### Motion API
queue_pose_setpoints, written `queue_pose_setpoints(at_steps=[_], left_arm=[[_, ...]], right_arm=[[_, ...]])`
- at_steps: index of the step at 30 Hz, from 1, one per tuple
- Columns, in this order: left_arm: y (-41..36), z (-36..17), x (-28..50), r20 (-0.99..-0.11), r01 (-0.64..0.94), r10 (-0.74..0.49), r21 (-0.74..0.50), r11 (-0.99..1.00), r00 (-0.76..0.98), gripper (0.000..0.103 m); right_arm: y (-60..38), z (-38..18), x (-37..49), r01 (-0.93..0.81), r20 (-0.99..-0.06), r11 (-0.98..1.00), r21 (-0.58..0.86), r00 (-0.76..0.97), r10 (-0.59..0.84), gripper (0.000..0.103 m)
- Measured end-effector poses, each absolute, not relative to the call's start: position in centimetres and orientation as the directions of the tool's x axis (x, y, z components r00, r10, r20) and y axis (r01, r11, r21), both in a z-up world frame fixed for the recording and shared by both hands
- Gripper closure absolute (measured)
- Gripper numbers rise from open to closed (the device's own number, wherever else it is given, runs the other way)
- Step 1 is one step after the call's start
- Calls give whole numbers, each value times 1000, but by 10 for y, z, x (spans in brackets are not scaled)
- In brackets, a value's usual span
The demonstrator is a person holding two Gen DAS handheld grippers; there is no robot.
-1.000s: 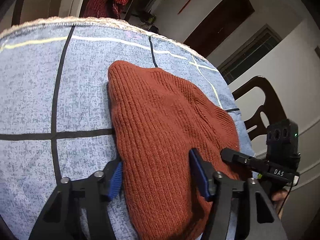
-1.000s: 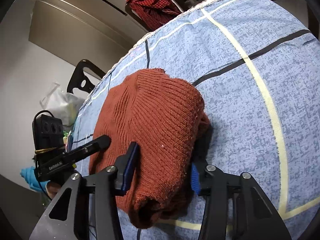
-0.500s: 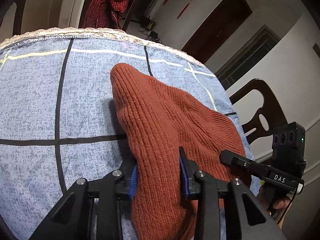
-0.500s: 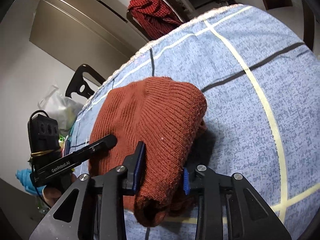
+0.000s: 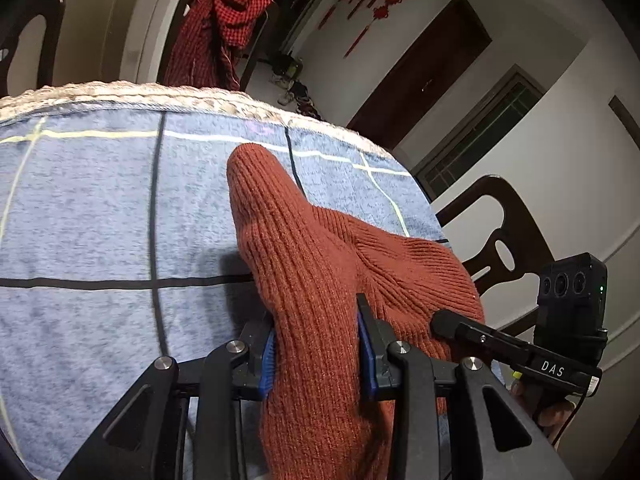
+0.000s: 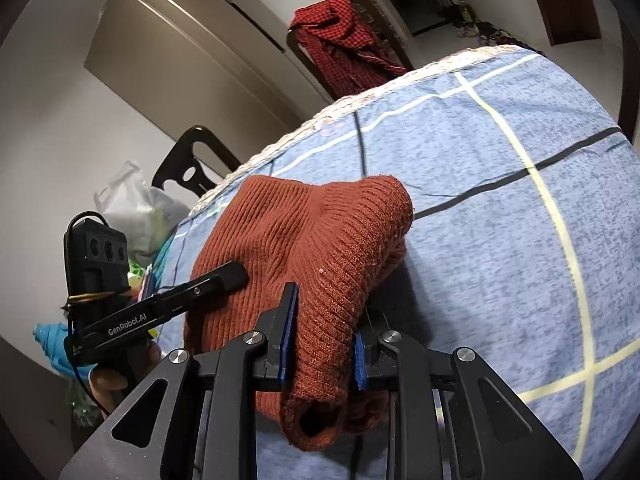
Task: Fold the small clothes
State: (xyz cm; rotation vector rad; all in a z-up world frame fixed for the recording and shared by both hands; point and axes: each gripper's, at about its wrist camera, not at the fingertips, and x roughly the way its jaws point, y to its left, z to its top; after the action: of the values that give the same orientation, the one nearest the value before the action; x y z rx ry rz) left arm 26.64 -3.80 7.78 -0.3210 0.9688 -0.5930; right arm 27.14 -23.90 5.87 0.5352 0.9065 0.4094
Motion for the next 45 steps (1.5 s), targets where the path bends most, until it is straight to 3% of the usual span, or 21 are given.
queue_pose_setpoints(at_steps=[18, 39, 45], left_arm=[[66, 91, 245, -659, 261, -547, -487, 833, 516, 67], [147, 46, 244, -690, 161, -502, -497, 852, 522, 67], [151, 35, 241, -716, 150, -475, -470, 870, 512, 63]], right_arm=[[-132, 63, 269, -249, -596, 763, 597, 498, 629, 80], [-62, 33, 279, -290, -629, 756, 587, 424, 651, 80], [-65, 23, 274, -257, -654, 784, 565, 440, 616, 80]])
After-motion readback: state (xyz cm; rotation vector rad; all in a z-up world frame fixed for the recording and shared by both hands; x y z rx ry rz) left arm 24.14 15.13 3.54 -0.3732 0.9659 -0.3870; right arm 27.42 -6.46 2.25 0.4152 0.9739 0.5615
